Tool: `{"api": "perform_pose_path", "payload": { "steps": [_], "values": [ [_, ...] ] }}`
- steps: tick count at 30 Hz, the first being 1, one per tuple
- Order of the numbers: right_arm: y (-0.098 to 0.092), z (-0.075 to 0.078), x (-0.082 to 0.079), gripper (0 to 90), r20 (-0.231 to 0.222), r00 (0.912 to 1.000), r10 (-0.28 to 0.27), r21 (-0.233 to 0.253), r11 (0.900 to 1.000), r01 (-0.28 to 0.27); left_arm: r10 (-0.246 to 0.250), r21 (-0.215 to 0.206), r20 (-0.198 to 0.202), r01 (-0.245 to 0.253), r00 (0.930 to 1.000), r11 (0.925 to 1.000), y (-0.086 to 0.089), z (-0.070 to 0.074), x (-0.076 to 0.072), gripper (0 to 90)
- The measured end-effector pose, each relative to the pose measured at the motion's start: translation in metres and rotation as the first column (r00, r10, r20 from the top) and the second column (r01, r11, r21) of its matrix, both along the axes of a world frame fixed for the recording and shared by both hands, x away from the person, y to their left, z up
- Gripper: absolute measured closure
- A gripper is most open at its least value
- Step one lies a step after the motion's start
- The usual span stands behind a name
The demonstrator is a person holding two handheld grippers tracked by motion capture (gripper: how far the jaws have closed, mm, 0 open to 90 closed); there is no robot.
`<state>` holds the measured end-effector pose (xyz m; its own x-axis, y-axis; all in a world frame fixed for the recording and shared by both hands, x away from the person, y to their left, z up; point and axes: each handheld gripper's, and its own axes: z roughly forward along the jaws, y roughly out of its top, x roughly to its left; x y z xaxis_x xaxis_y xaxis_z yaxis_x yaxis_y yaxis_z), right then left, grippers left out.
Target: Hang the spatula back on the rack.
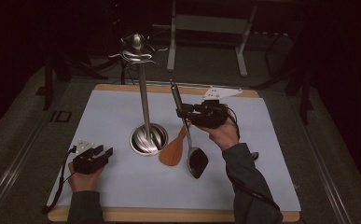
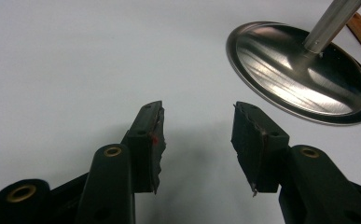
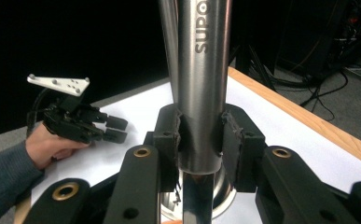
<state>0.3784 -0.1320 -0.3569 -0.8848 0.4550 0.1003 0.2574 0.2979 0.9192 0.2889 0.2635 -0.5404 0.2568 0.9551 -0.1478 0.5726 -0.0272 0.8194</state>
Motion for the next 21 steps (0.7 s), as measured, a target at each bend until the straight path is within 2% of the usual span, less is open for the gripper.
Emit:
{"api": "perform_pose_path", "payload": {
  "steps": [9,21],
  "values": [
    [0.004,0.007,-0.001,69.4,0.017,0.9998,0.006,0.032,0.999,-0.006,0.000,-0.002,0.000,0.000,1.0000,1.0000,0.000,0.000,0.000,53.7],
    [0.009,0.012,-0.002,69.3,0.026,0.9996,0.012,0.047,0.999,-0.013,0.000,-0.002,-0.001,0.000,1.0000,1.0000,0.000,0.000,0.000,53.6]
  ]
}}
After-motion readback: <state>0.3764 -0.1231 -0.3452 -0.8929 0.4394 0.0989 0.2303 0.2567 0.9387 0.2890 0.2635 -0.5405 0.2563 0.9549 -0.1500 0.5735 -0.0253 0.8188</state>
